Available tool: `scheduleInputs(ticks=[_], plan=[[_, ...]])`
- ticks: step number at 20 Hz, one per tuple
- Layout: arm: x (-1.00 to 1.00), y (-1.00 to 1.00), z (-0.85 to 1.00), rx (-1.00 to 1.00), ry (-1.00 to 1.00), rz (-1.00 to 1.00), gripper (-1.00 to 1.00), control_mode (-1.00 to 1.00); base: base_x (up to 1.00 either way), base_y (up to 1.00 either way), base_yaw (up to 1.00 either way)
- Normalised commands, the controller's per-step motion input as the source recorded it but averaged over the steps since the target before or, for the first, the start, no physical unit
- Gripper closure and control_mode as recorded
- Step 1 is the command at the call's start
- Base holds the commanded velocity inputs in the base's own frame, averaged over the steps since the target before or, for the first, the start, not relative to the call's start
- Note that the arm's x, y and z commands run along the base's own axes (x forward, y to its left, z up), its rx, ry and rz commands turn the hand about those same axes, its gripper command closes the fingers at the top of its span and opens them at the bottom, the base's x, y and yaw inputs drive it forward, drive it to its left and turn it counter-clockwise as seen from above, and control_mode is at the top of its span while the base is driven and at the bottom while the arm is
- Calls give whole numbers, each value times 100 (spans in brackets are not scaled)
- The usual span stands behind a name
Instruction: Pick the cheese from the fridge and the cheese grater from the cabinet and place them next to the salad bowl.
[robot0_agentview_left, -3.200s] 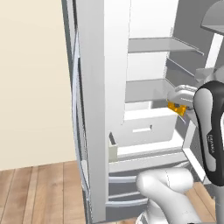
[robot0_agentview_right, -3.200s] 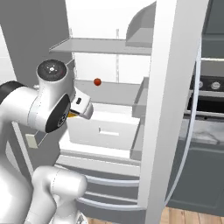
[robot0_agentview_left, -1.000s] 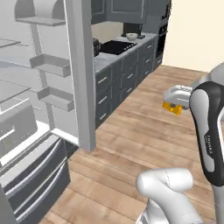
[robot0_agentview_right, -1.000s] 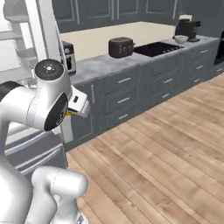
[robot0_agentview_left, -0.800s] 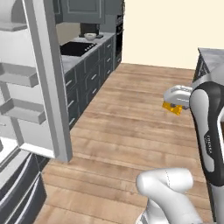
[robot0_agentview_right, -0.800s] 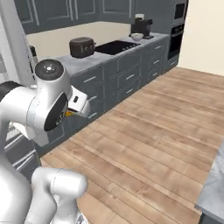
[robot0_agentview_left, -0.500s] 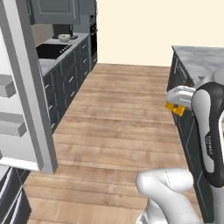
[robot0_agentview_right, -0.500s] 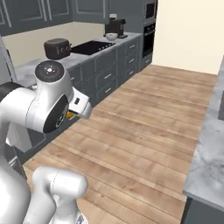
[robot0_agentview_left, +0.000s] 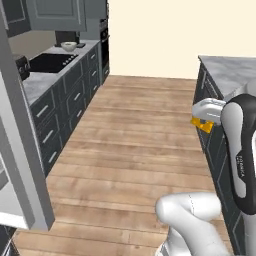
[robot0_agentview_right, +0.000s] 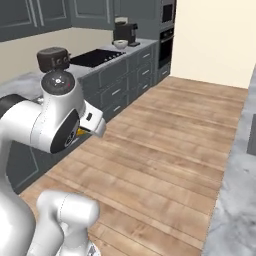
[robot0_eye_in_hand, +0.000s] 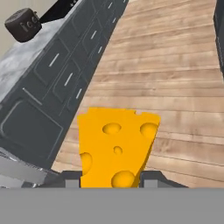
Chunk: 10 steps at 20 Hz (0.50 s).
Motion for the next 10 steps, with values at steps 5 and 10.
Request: scheduleInputs(ticks=[5,10], plan=[[0,0,0,0,0,0,100,100,90,7,-2],[0,0,0,0,0,0,100,100,93,12,-6]])
